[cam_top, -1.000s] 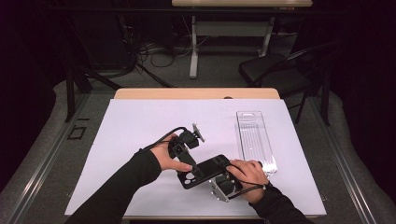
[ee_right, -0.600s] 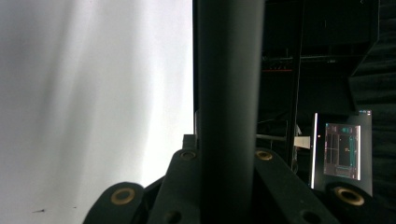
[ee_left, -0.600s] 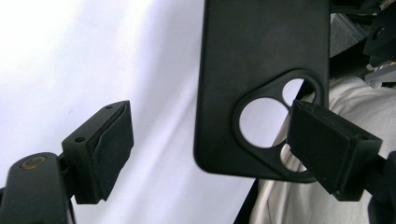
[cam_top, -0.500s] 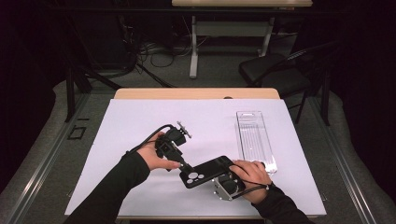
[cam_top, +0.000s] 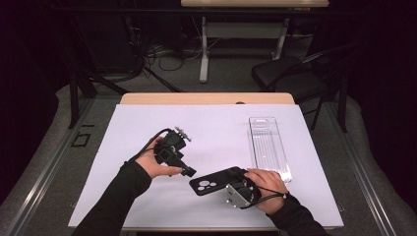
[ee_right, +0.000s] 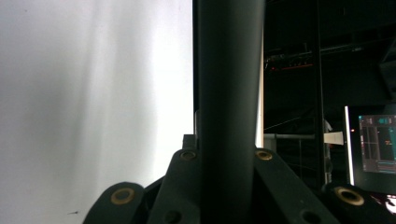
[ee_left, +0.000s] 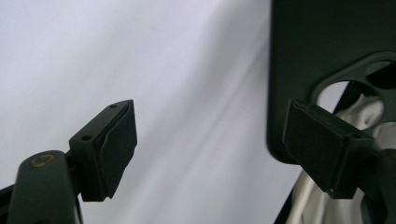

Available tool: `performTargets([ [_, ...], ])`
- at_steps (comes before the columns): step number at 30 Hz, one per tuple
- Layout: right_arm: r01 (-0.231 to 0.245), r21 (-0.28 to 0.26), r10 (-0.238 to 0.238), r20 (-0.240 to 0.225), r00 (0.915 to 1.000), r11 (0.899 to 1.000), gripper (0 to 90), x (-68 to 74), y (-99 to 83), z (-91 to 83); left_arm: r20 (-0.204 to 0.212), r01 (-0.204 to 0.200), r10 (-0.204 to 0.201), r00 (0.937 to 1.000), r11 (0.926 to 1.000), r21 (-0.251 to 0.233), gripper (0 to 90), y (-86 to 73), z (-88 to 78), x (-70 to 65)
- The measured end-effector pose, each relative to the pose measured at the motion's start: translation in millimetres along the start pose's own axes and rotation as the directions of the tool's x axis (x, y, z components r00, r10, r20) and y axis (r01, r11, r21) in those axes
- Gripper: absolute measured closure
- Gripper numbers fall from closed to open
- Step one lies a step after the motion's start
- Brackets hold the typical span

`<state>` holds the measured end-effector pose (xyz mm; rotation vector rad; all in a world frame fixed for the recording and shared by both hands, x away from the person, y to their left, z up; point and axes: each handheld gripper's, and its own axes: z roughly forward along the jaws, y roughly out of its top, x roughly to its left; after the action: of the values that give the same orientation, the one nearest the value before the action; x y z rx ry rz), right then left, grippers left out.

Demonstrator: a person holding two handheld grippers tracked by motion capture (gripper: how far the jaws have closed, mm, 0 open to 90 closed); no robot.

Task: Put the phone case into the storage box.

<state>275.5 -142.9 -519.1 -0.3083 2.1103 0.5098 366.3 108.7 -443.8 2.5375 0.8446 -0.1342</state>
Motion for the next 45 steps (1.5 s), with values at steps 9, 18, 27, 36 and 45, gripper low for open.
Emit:
performTargets([
  [9, -0.051, 0.005, 0.051, -0.044, 0.9977, 0.999, 88.5, -0.3, -1.5, -1.5, -0.034, 0.018, -0.020, 0.9992, 0.9985, -0.052, 19.9, -10.7, -2.2, 9.2],
  [18, -0.136, -0.021, 0.134, -0.094, 0.9865, 0.990, 88.5, -4.2, -3.7, -3.3, -0.033, 0.016, -0.021, 0.9993, 0.9902, -0.139, 24.2, -23.1, -7.5, 14.4],
  [27, -0.250, -0.044, 0.241, -0.152, 0.9587, 0.967, 88.5, -13.3, -7.8, -5.5, -0.039, -0.007, 0.000, 0.9993, 0.9846, -0.174, 25.8, -29.9, -6.3, 11.6],
  [36, -0.358, -0.044, 0.344, -0.189, 0.9198, 0.933, 88.5, -17.7, -13.0, -6.2, -0.043, -0.020, 0.012, 0.9990, 0.9801, -0.198, 27.8, -34.7, -5.2, 10.5],
  [45, -0.443, -0.061, 0.423, -0.210, 0.8816, 0.894, 88.5, -22.2, -16.5, -4.9, -0.041, -0.033, 0.025, 0.9988, 0.9747, -0.221, 28.7, -35.6, -7.9, 5.8],
])
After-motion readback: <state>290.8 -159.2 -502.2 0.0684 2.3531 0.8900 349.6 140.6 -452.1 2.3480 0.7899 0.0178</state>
